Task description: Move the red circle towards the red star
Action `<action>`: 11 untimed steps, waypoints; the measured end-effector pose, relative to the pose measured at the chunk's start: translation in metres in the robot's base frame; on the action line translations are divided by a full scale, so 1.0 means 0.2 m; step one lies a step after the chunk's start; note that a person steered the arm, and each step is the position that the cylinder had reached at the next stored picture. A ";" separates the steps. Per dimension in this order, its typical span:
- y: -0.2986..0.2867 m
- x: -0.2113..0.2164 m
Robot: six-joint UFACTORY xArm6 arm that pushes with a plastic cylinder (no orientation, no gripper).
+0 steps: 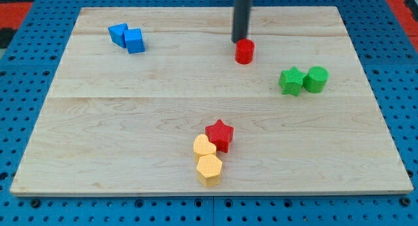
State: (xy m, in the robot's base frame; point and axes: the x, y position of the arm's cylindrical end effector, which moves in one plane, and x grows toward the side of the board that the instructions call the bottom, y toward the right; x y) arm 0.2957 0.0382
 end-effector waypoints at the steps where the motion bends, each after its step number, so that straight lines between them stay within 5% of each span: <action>1: -0.10 0.08; 3: -0.04 -0.06; 4: 0.26 -0.08; 9: -0.29 0.45; 11: -0.08 0.40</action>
State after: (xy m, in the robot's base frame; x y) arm 0.3753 0.0218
